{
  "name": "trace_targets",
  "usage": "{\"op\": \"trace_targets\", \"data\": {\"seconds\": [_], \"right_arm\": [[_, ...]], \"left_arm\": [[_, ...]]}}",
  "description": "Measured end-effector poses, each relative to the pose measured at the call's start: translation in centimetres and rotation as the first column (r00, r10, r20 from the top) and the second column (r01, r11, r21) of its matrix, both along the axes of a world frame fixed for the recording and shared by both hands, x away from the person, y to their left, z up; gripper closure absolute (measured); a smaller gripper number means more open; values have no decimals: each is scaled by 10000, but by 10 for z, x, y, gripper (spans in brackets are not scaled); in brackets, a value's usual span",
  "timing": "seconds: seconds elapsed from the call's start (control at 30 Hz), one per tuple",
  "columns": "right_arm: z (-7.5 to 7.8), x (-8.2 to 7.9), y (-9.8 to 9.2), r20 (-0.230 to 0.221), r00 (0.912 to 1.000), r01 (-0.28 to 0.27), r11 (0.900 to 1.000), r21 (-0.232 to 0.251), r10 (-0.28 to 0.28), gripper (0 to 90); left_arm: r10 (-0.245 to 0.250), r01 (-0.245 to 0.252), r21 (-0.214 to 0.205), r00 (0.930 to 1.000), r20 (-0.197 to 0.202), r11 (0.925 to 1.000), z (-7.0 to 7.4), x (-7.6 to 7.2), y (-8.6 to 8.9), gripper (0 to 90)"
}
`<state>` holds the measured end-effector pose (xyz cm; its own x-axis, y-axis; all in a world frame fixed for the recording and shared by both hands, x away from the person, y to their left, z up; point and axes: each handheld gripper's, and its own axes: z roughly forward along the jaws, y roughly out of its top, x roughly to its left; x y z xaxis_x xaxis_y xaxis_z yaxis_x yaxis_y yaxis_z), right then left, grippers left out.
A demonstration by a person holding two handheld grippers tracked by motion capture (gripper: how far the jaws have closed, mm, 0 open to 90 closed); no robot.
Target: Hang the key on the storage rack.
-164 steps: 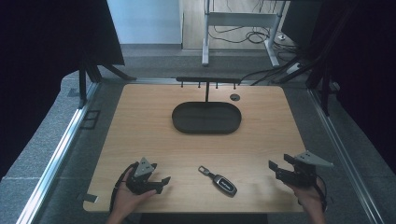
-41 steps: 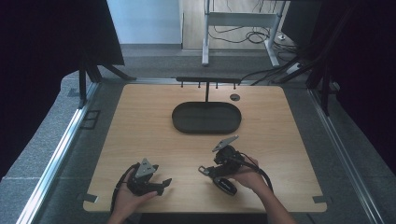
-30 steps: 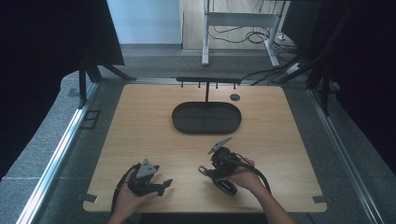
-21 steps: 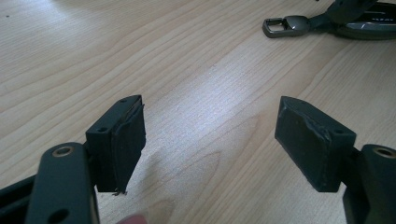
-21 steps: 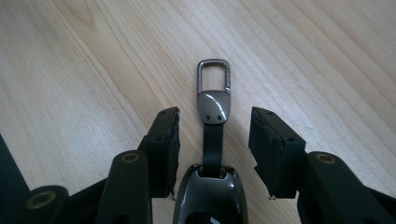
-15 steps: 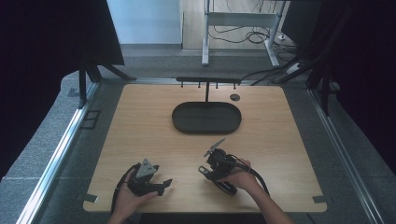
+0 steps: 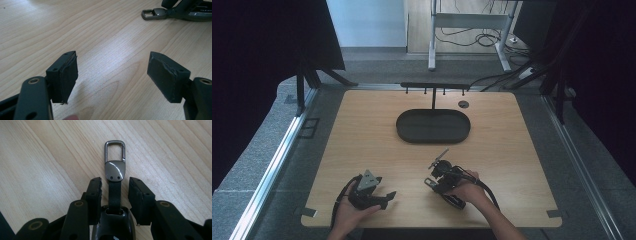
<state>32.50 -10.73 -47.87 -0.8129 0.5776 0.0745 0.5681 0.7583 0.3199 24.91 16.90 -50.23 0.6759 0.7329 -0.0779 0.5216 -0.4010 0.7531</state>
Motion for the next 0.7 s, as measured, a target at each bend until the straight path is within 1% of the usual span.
{"op": "trace_targets", "data": {"seconds": [0.1, 0.2, 0.23, 0.37, 0.47, 0.63, 0.7], "right_arm": [[0, 1, 1, -45, 10000, -37, 10000, -59, 36, 643], [1, 1, 3, -135, 9999, -18, 9996, -284, 15, 644], [-1, 1, 4, -144, 9999, -39, 9988, -484, 33, 647], [-1, 1, 5, -147, 9999, -11, 9985, -551, 3, 662], [-1, 1, 6, -128, 9999, 78, 9975, -699, -87, 685], [0, 2, 11, -124, 9999, 100, 9929, -1182, -115, 721], [0, 2, 11, -168, 9998, 99, 9924, -1225, -121, 723]], "left_arm": [[19, -19, -21, 10000, 0, 10000, 0, 0, 0, 253], [19, -19, -12, 10000, -1, 10000, 0, 0, 1, 253], [20, -20, -12, 10000, 14, 10000, 0, 0, 1, 253], [50, -50, -25, 10000, 17, 10000, 1, 0, 2, 253], [75, -75, -20, 10000, 5, 10000, 0, 0, 2, 253], [34, -34, 18, 10000, -10, 10000, 0, 0, 0, 253], [14, -14, 30, 10000, -21, 10000, -1, 0, -1, 253]]}}
